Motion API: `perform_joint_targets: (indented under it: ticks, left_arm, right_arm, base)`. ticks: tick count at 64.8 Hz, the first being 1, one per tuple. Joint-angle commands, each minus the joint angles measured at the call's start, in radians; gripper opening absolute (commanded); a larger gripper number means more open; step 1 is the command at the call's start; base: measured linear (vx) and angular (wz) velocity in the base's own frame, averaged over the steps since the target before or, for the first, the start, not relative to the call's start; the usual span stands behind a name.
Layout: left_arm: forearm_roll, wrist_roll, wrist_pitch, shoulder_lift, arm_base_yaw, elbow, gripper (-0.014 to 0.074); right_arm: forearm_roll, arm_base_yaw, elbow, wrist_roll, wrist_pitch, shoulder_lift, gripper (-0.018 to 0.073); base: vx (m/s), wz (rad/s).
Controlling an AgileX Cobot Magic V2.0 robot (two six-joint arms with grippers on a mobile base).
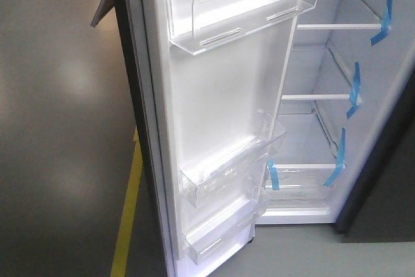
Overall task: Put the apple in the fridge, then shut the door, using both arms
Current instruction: 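Raise the apple with the right gripper toward the upper clear door bin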
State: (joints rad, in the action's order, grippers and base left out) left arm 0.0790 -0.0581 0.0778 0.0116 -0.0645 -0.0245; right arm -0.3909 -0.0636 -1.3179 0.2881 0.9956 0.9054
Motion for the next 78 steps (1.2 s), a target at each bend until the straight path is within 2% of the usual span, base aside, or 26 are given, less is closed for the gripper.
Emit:
perform_joint_targets:
  ticks: [1,78]
  left_arm:
    - [-0.007,-0.008,-0.07,0.016,0.006,-0.028,-0.0006]
    - [-0.007,-0.008,-0.07,0.016,0.006,-0.028,-0.0006]
  right_arm:
    - [-0.025,-0.004,-0.024,0.007,-0.08,-0.006,0.0043]
    - [-0.025,-0.004,-0.024,0.007,-0.08,-0.006,0.0043]
  base:
    - [0.08,0.0]
    - [0.05,0.0]
